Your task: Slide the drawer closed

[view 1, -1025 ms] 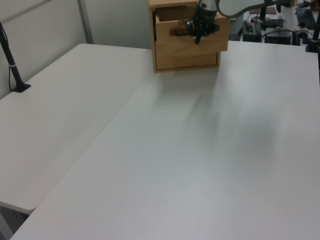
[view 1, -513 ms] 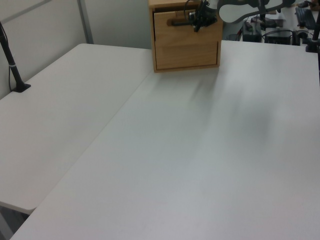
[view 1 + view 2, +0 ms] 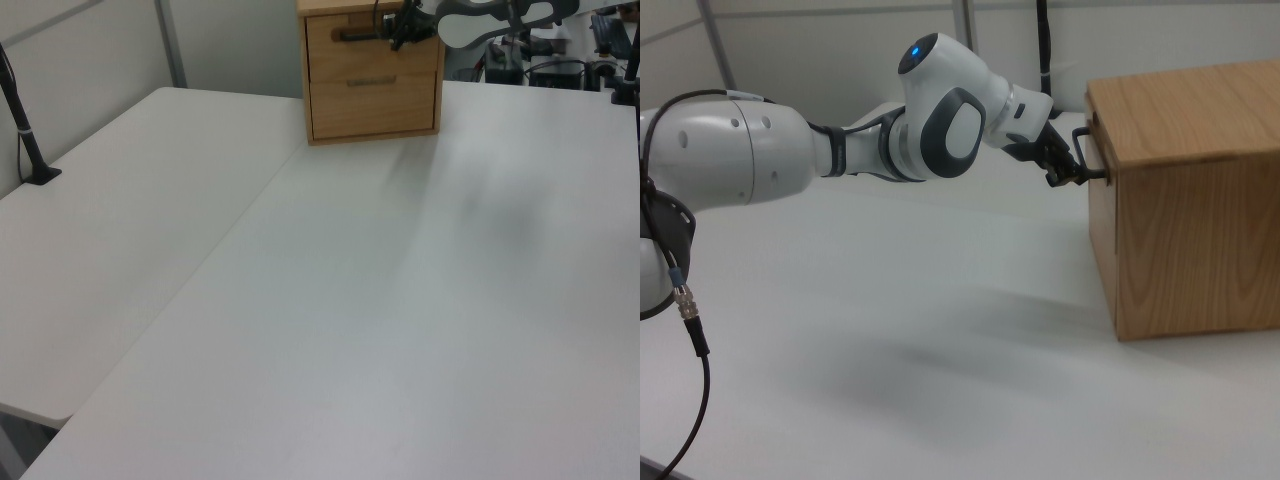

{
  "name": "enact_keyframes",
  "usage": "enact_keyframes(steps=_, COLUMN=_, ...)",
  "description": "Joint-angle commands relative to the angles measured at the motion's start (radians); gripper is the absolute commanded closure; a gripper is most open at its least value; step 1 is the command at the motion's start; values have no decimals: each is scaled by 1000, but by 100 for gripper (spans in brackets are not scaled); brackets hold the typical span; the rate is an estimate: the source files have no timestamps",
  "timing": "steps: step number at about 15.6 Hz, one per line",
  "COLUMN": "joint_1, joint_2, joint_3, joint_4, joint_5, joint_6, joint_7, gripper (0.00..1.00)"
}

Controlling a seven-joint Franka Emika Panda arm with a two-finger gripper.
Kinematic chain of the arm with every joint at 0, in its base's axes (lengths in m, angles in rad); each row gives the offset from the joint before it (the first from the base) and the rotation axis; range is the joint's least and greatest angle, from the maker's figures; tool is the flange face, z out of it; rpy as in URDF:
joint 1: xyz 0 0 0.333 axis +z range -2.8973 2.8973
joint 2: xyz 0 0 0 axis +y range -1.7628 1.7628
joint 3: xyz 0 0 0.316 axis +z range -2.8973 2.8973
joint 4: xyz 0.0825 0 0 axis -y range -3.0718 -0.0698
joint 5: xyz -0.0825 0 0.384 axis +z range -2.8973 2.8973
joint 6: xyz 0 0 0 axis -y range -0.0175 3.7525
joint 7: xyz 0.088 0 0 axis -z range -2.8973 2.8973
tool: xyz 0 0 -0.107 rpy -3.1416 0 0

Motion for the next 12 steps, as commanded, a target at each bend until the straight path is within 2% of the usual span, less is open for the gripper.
enact_keyframes(steps=1, joint_1=-29, joint_2=12, joint_3=-12, joint_4=31, joint_5=-38, joint_6=44, joint_7=15, gripper=93)
enact_keyframes(steps=5, joint_1=-11, joint_2=-27, joint_3=-4, joint_4=8, joint_5=-39, joint_6=38, joint_7=-28, gripper=92)
enact_keyframes(steps=7, joint_1=35, joint_2=-84, joint_3=1, joint_4=-58, joint_5=-36, joint_6=9, joint_7=-48, gripper=92)
enact_keyframes(steps=10, joint_1=109, joint_2=-179, joint_3=17, joint_4=-101, joint_5=-21, joint_6=-202, joint_7=-129, gripper=92)
enact_keyframes(steps=12, joint_1=133, joint_2=-239, joint_3=79, joint_4=-131, joint_5=-6, joint_6=-353, joint_7=-235, gripper=90)
